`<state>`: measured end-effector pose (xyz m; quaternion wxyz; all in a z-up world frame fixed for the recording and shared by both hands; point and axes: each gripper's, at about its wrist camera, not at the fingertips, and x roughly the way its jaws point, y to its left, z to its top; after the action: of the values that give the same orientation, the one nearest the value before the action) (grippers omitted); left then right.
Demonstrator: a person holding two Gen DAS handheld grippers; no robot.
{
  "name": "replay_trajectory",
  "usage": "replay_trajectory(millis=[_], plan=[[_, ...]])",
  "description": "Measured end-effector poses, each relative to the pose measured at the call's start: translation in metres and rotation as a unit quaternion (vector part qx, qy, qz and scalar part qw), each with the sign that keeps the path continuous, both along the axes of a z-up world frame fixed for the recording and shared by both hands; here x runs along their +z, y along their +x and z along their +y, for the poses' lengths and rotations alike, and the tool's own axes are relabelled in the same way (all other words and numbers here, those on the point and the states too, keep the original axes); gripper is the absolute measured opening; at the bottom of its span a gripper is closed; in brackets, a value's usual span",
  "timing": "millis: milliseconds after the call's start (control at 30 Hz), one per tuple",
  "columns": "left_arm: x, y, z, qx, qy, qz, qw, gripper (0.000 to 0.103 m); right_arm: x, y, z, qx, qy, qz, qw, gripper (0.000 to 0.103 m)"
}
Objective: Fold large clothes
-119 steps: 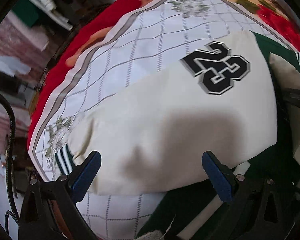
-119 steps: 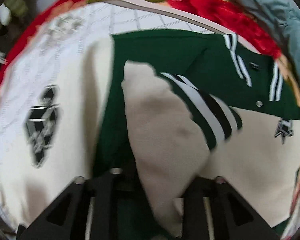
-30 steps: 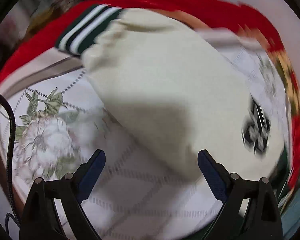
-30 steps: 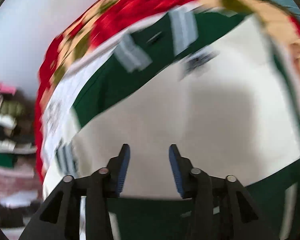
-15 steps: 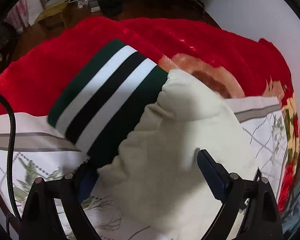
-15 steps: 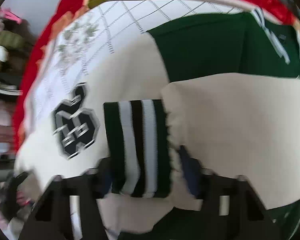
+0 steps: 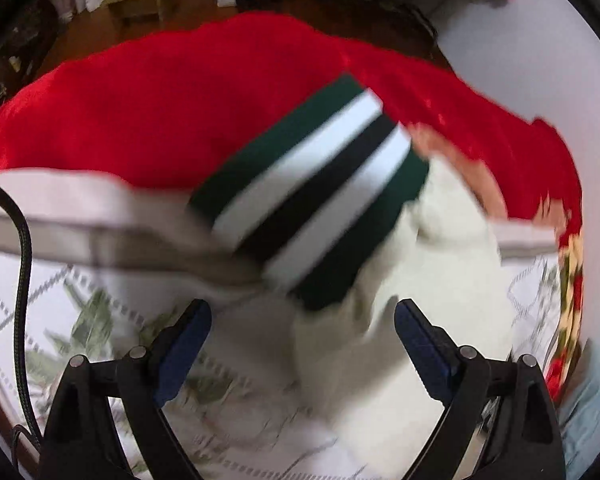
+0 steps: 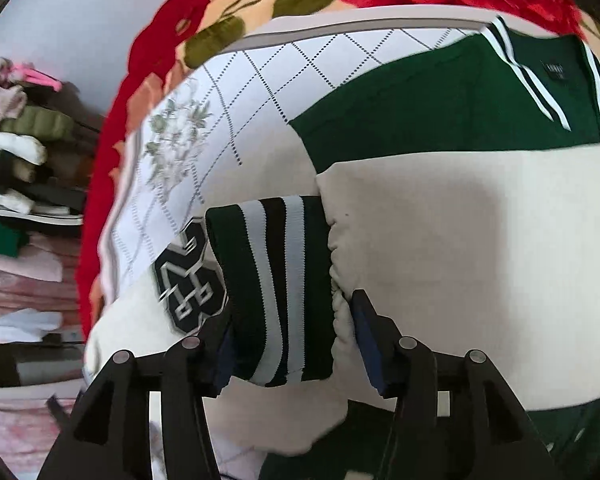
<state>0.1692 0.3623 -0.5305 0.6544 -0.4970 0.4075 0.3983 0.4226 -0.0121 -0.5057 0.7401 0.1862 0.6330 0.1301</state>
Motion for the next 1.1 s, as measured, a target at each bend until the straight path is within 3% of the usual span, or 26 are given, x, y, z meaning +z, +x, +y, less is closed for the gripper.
replay_trajectory(millis=[133, 167, 200, 233, 267, 333, 433, 500, 567, 733, 833, 900, 967, 1067, 1100], plan=[[0.005, 0.016, 0.012, 0.006, 0.043, 0.009, 0.9990, 0.091, -0.012, -0.014, -0.005, -0.012, 0.005, 0.023, 1.000, 0.055], [0.011, 0.023, 0.011, -0.009, 0.067, 0.017, 0.9976, 0.075, -0.014, -0.016, -0.004, -0.015, 0.007, 0.026, 1.000, 0.055], [0.015, 0.030, 0.009, -0.027, 0.084, 0.026, 0.9958, 0.065, -0.013, -0.019, -0.007, -0.021, 0.012, 0.027, 0.999, 0.055], [0.022, 0.039, 0.005, -0.051, 0.108, 0.039, 0.9921, 0.041, -0.011, -0.020, -0.007, -0.026, 0.015, 0.025, 0.999, 0.056], [0.027, 0.041, 0.003, -0.069, 0.121, 0.043, 0.9893, 0.026, -0.008, -0.021, -0.010, -0.029, 0.020, 0.023, 0.999, 0.056], [0.042, 0.048, -0.004, -0.103, 0.148, 0.045, 0.9825, 0.018, 0.000, -0.025, -0.015, -0.042, 0.042, 0.017, 0.998, 0.056], [0.069, 0.043, -0.010, -0.128, 0.180, 0.037, 0.9746, 0.015, 0.012, -0.031, -0.029, -0.059, 0.098, 0.014, 0.993, 0.060], [0.093, 0.052, -0.020, -0.148, 0.204, 0.033, 0.9670, 0.015, 0.014, -0.030, -0.033, -0.068, 0.102, 0.014, 0.992, 0.068], [0.099, 0.086, -0.042, -0.170, 0.228, 0.036, 0.9580, 0.014, 0.012, -0.027, -0.035, -0.067, 0.063, 0.014, 0.996, 0.068], [0.142, 0.133, -0.115, -0.271, 0.296, 0.030, 0.9156, 0.013, 0.014, -0.020, -0.045, -0.059, -0.058, -0.001, 0.997, 0.068], [0.149, 0.155, -0.157, -0.323, 0.304, 0.009, 0.8963, 0.013, 0.014, -0.018, -0.065, -0.056, -0.118, 0.000, 0.991, 0.070], [0.151, 0.168, -0.190, -0.353, 0.302, -0.005, 0.8852, 0.013, 0.013, -0.015, -0.084, -0.058, -0.137, 0.006, 0.989, 0.093], [0.156, 0.182, -0.228, -0.386, 0.299, -0.022, 0.8728, 0.012, 0.014, -0.013, -0.105, -0.061, -0.147, 0.004, 0.987, 0.094], [0.159, 0.193, -0.273, -0.422, 0.279, -0.044, 0.8613, 0.012, 0.019, -0.011, -0.143, -0.071, -0.163, 0.001, 0.984, 0.094], [0.161, 0.198, -0.299, -0.442, 0.272, -0.054, 0.8532, 0.012, 0.021, -0.011, -0.158, -0.076, -0.164, 0.000, 0.984, 0.094]])
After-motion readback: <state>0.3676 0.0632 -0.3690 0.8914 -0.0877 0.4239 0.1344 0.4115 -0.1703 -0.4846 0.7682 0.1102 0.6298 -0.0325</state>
